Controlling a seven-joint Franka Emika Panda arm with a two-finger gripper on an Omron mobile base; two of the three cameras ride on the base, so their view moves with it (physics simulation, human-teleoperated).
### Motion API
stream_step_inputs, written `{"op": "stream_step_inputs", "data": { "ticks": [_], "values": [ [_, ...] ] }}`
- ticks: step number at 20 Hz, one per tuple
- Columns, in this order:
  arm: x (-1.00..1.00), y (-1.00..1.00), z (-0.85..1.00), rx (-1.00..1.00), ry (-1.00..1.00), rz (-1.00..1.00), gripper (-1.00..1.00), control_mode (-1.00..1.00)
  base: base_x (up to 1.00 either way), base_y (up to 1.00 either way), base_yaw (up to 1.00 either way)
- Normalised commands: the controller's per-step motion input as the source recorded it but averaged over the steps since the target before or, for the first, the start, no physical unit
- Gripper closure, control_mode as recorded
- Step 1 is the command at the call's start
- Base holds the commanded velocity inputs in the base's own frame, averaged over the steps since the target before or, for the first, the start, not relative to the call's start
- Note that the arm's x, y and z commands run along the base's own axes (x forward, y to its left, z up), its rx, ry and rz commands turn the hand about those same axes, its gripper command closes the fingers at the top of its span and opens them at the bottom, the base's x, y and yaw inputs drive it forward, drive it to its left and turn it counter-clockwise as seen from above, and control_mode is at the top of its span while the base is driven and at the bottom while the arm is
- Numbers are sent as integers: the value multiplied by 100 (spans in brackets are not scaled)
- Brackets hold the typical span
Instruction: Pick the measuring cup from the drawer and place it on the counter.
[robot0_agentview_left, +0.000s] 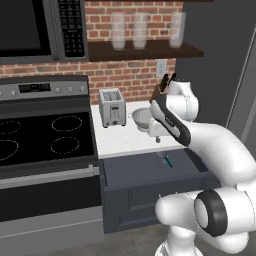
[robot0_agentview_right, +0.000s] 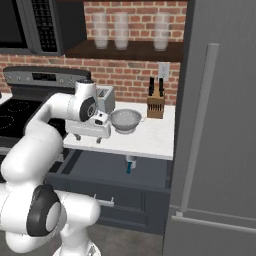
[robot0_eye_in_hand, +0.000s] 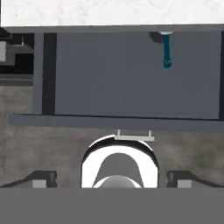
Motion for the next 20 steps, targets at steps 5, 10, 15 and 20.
{"op": "stream_step_inputs", "data": {
  "ticks": [5, 10, 15, 20],
  "values": [
    [42, 0, -87, 0, 27, 0, -100, -100, 0, 0, 0],
    [38, 0, -51, 0, 1, 0, -100, -100, 0, 0, 0],
    [47, 0, -66, 0, 0, 0, -100, -100, 0, 0, 0],
    [37, -5, -79, 0, -1, 0, -100, -100, 0, 0, 0]
  ]
}}
